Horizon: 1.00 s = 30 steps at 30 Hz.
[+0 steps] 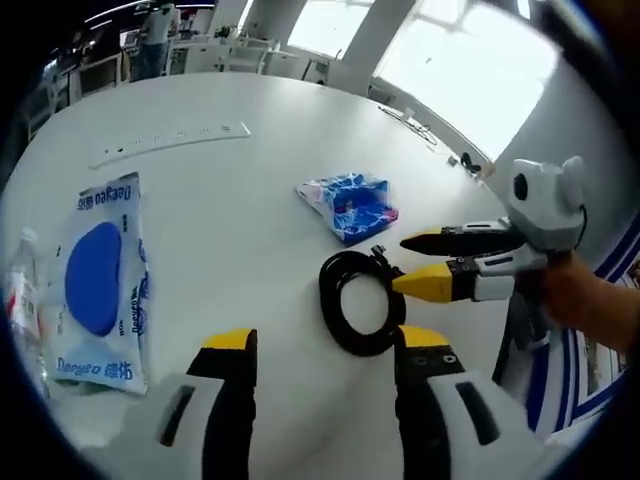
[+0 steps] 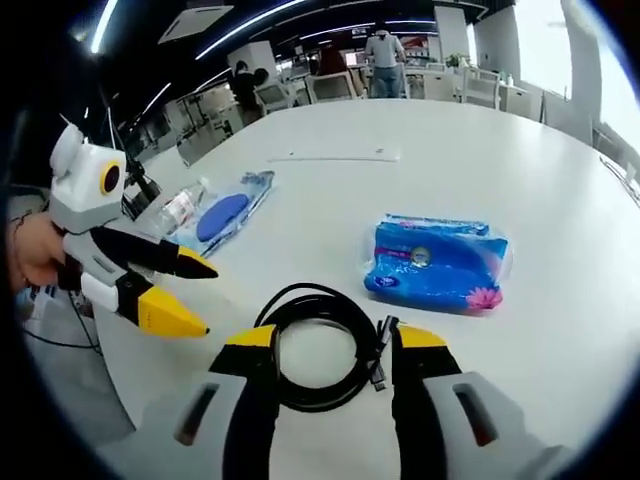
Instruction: Arrange the tabletop items into an orderly group along one side of the table until the central work area is clear of visible clutter.
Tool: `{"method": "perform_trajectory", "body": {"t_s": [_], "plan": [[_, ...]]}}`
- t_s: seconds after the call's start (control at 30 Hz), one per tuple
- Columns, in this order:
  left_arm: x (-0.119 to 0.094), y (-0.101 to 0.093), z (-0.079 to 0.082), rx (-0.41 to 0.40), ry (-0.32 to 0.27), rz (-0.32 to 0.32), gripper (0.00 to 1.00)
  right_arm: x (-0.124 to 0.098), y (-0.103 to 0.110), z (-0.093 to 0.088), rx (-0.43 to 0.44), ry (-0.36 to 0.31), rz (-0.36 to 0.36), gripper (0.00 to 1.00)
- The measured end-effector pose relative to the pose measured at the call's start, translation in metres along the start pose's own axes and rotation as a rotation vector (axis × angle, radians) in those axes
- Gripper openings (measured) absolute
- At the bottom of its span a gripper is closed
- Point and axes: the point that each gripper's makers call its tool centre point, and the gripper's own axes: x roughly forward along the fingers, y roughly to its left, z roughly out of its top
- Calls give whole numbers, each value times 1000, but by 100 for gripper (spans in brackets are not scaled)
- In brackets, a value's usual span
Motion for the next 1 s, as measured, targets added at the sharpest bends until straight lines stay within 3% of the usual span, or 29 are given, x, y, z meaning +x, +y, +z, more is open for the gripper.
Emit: {"method": "perform_trajectory", "body": {"t_s": [0.47, 1.0], "plan": [[-26, 6, 8, -14, -57, 36, 64, -9, 9, 14, -41, -26, 25, 47], [-52, 16, 9, -43, -106, 78, 67, -11, 26, 26, -82, -44, 65, 52]]}}
